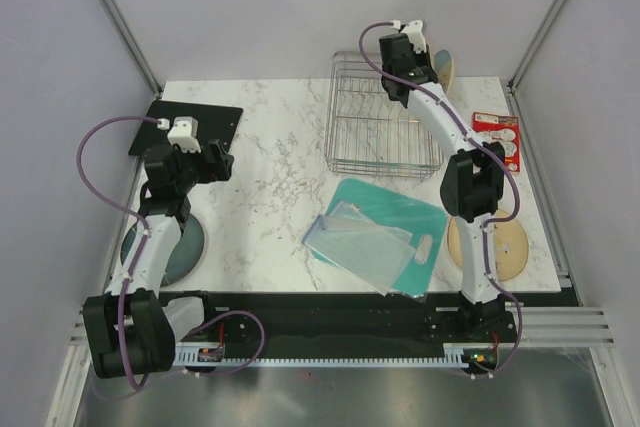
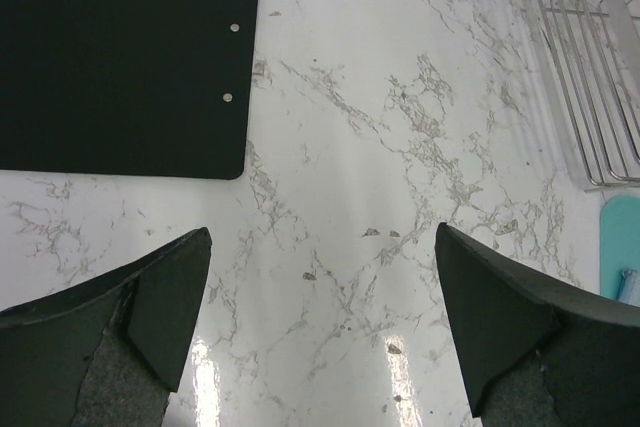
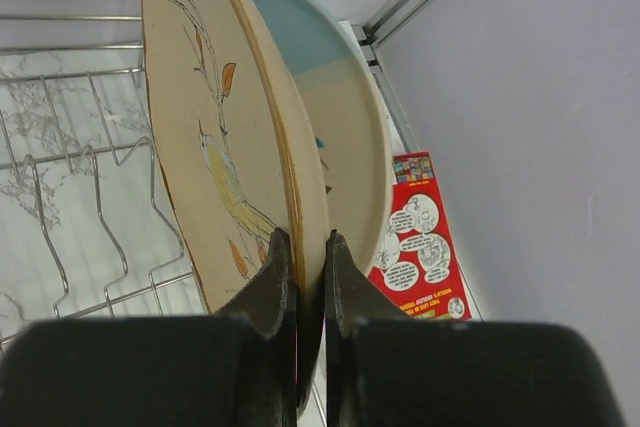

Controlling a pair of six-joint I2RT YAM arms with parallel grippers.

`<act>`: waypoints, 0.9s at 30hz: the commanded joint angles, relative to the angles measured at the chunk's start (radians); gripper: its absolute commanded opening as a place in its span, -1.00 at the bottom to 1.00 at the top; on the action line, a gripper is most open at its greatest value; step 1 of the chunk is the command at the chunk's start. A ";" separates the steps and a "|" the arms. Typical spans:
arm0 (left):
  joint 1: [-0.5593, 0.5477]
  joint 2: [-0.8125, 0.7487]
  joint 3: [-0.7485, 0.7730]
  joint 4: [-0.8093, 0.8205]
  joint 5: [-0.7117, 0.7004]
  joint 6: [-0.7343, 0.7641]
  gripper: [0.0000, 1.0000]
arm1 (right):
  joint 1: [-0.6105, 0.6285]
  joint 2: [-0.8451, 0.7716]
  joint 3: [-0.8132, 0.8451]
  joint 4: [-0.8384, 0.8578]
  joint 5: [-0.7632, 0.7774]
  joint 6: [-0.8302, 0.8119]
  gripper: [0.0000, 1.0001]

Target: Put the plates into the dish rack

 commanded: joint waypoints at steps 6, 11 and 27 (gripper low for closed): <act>0.000 -0.012 0.073 -0.111 -0.007 -0.023 0.99 | -0.016 0.068 0.119 0.038 0.017 0.065 -0.90; 0.006 -0.067 0.089 -0.243 -0.113 0.032 1.00 | -0.017 0.038 0.100 0.037 -0.005 0.060 -0.32; 0.210 -0.371 0.050 -0.657 -0.454 0.390 1.00 | 0.064 -0.456 -0.331 -0.077 -0.695 0.081 0.57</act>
